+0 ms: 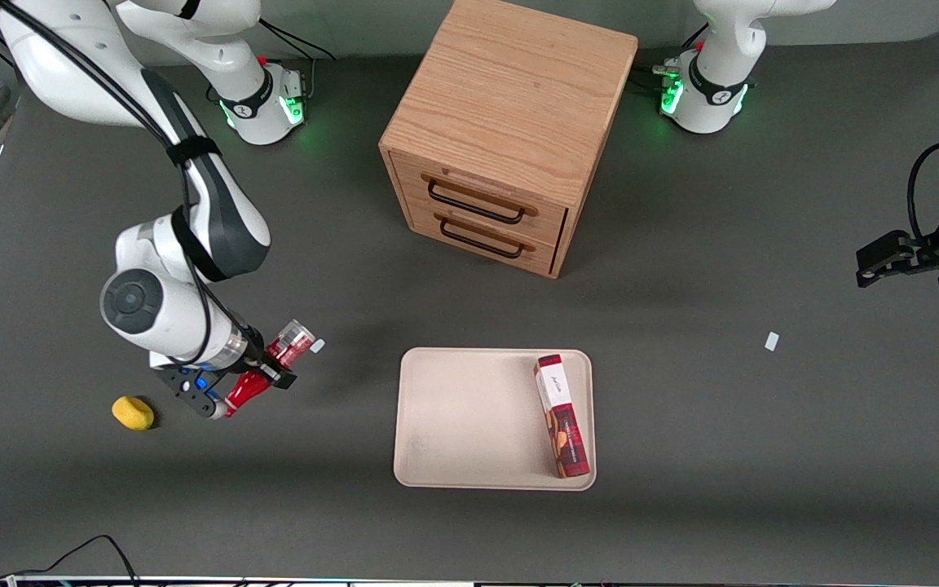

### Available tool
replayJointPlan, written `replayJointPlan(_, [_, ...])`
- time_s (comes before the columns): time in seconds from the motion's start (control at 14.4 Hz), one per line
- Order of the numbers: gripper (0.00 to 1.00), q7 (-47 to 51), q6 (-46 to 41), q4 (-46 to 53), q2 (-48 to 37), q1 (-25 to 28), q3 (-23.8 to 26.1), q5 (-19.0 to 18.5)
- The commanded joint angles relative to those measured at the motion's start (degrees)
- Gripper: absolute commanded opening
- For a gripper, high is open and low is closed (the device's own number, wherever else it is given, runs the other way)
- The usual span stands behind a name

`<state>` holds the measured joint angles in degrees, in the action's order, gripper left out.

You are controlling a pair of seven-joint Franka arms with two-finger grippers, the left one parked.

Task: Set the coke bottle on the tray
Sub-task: 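Lift the bottle and turn it upright with the right gripper, then carry the upright bottle over the cream tray beside the red box and lower it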

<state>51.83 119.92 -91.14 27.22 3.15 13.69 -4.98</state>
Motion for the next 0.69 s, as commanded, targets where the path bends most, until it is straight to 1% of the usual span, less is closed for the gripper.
replayJointPlan(0.0, [0.0, -8.6, -4.9, 11.0, 3.0, 1.7, 0.2, -0.3])
replayJointPlan(0.07, [0.0, -10.8, -6.3, 14.4, 4.2, 1.8, 0.1, -0.2])
replayJointPlan(0.21, [0.0, -14.4, -6.6, 20.6, 7.9, 3.7, 0.2, -0.2])
replayJointPlan(0.42, [0.0, -24.0, -6.3, 30.9, 15.2, 7.1, 0.1, 0.0])
replayJointPlan(0.49, [0.0, -25.4, -5.7, 33.2, 17.4, 8.5, 0.5, 0.0])
replayJointPlan(0.62, [0.0, -26.5, -0.8, 35.0, 20.8, 11.2, 0.5, -0.1])
